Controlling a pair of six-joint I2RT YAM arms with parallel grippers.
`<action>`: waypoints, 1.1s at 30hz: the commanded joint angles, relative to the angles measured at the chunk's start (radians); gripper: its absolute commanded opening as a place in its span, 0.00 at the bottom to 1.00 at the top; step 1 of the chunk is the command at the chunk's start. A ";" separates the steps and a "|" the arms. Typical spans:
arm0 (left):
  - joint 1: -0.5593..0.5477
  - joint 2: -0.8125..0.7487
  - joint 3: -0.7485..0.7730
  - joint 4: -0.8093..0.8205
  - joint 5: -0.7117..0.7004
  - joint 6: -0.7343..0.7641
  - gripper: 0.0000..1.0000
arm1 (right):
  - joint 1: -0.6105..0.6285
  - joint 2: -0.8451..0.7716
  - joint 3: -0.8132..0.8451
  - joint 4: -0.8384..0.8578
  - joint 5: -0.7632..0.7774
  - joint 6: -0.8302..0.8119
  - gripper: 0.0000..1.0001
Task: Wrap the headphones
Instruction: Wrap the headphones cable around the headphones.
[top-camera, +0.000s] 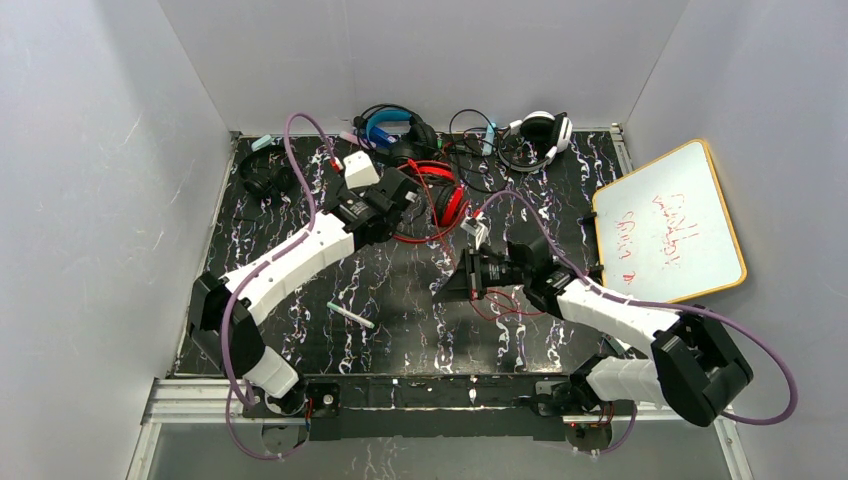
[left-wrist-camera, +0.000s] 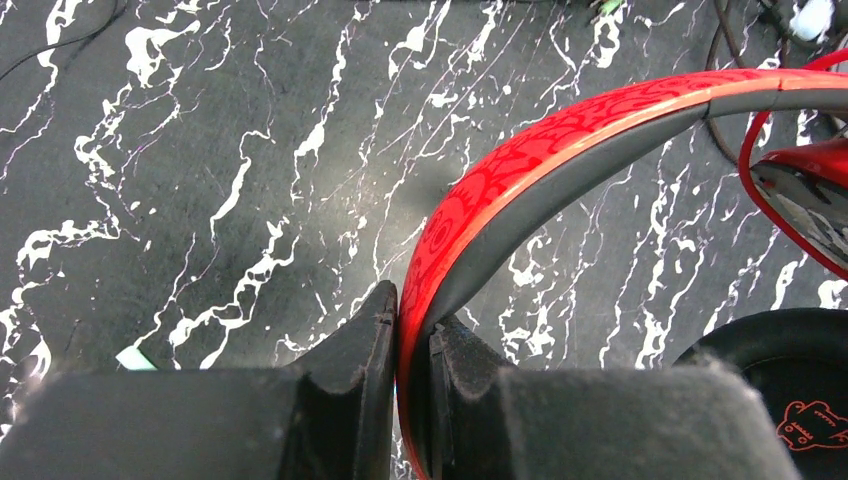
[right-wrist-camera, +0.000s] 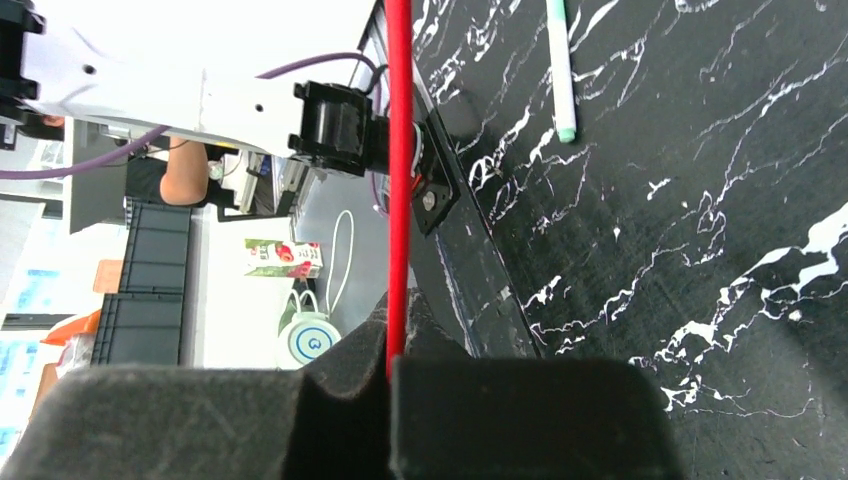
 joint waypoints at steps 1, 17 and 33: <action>0.062 -0.006 0.084 0.049 0.035 -0.032 0.00 | 0.030 0.033 -0.021 0.079 0.005 -0.002 0.01; 0.250 0.067 0.218 0.093 0.200 0.043 0.00 | 0.036 0.085 -0.094 0.110 -0.004 -0.033 0.01; 0.331 0.027 0.269 0.074 0.305 0.124 0.00 | 0.037 0.081 -0.063 0.025 0.008 -0.134 0.01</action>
